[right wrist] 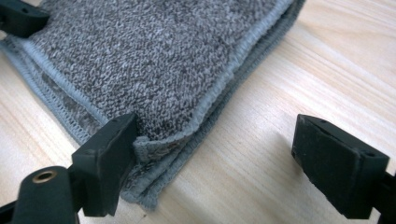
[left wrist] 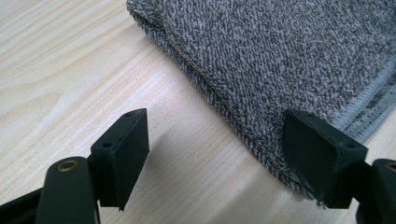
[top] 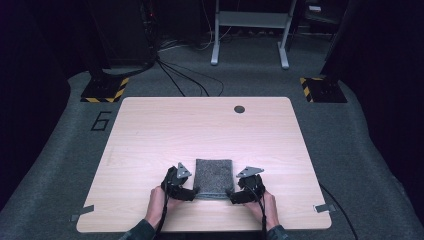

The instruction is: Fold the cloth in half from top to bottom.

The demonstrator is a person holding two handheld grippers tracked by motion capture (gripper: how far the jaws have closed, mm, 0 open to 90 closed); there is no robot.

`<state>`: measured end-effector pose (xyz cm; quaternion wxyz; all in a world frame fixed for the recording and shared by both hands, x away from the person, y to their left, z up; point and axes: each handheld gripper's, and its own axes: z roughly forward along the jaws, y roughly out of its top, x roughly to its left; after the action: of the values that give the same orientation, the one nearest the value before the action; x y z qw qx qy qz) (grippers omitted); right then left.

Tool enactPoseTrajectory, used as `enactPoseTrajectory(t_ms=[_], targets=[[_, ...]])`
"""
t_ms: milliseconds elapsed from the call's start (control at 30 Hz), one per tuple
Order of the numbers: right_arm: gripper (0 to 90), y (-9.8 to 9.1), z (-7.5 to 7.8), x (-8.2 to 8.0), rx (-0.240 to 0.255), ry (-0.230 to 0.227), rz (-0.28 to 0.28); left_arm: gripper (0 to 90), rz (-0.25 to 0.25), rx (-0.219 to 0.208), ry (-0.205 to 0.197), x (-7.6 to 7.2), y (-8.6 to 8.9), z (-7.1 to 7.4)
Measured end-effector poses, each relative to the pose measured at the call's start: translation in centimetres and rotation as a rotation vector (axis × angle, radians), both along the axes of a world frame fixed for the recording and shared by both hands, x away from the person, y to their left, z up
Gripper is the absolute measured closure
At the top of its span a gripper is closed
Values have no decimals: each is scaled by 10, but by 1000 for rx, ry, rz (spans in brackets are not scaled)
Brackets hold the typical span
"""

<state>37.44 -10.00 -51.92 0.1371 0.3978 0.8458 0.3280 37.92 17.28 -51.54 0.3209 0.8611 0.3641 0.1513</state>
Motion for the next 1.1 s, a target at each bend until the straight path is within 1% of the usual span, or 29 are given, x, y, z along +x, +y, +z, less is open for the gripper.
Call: enactPoseTrajectory(t_ms=[33, 67, 100, 133, 167, 200, 233, 267, 300, 333, 367, 400, 433, 467, 533, 567, 600, 633, 667, 733, 800, 900, 933, 967, 1000, 1033, 1100], targets=[[149, 0, 1, 1, -2, 12, 13, 221, 3, 1, 6, 0, 0, 0], [149, -1, 1, 2, 8, 16, 23, 218, 4, -11, 10, 1, 2, 1], [144, -5, 4, 4, 30, 15, 41, 217, 9, -25, 19, 2, 4, 2], [142, -7, 6, 5, 63, 17, 36, 207, 7, -35, 28, 3, 6, 4], [142, -9, 9, 5, 81, 16, 37, 202, 13, -52, 27, 4, 7, 6], [140, -11, 12, 5, 95, 11, 41, 199, 23, -76, 37, 6, 10, 10], [139, -14, 18, 6, 124, 10, 40, 196, 28, -79, 24, 8, 12, 13], [139, -16, 21, 6, 139, 5, 37, 195, 40, -100, 15, 10, 13, 17], [139, -19, 26, 8, 156, -7, 26, 194, 41, -95, 15, 14, 14, 20], [135, -19, 29, 11, 156, -20, 8, 190, 48, -97, 5, 18, 14, 22], [122, -19, 31, 15, 142, -35, -4, 188, 49, -87, 7, 22, 13, 25], [117, -18, 32, 20, 133, -37, -23, 187, 48, -70, 6, 28, 11, 25], [118, -16, 31, 26, 109, -32, -27, 183, 59, -59, 9, 34, 9, 23], [115, -14, 28, 32, 91, -24, -41, 180, 61, -43, 25, 39, 7, 20], [111, -11, 21, 42, 55, -6, -58, 171, 63, -15, 40, 44, 2, 13], [114, -9, 16, 47, 39, 3, -79, 168, 66, -9, 41, 45, 1, 10], [115, -8, 13, 48, 28, 9, -84, 168, 65, -4, 54, 45, 0, 6], [115, -7, 10, 50, 11, 14, -87, 166, 68, -2, 51, 45, 0, 4], [114, -7, 8, 52, -2, 11, -86, 166, 67, -3, 52, 46, 0, 3], [101, -6, 5, 55, -10, 15, -86, 158, 71, -4, 53, 47, -1, 2], [83, -7, 3, 58, -9, 19, -94, 152, 71, 0, 45, 49, -1, 1], [80, -8, 2, 63, -12, 1, -100, 151, 83, -10, 38, 52, -2, 0], [79, -7, 1, 64, -8, 3, -109, 151, 85, -11, 39, 54, -2, -1], [73, -8, 1, 67, -8, 3, -105, 151, 86, -15, 38, 56, -1, -1], [73, -8, 1, 68, -2, 11, -116, 150, 89, -18, 40, 58, -2, -1], [73, -9, 1, 73, -3, 6, -112, 150, 92, -18, 33, 60, -2, -1], [74, -10, 1, 78, -6, 11, -119, 148, 94, -21, 38, 65, -2, -1]])
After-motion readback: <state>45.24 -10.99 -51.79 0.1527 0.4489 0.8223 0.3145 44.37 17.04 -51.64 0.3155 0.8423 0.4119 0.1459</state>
